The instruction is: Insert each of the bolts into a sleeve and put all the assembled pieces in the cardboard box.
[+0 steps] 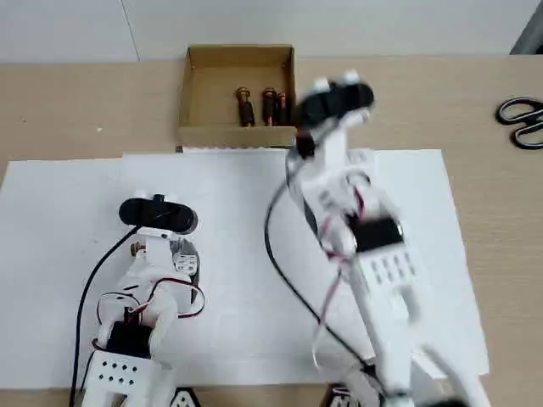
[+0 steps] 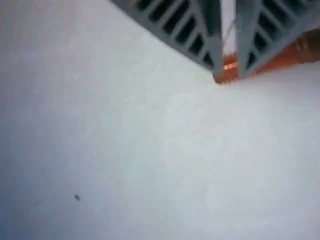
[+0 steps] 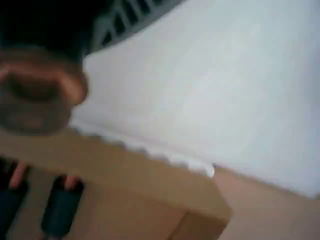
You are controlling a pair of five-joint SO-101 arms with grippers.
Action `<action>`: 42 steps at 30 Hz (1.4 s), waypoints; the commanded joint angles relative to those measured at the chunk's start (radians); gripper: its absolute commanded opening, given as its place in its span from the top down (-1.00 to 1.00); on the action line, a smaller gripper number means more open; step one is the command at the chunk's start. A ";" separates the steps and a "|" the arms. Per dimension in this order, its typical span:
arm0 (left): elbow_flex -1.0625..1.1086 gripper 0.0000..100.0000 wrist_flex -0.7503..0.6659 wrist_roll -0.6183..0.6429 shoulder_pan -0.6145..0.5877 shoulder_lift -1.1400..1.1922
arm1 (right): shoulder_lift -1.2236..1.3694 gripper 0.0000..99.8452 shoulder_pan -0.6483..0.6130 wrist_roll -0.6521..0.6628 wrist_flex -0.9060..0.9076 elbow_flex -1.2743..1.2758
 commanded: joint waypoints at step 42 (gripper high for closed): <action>-0.018 0.99 -0.002 -0.006 0.000 -0.003 | 1.797 0.91 0.016 -0.006 0.058 -1.996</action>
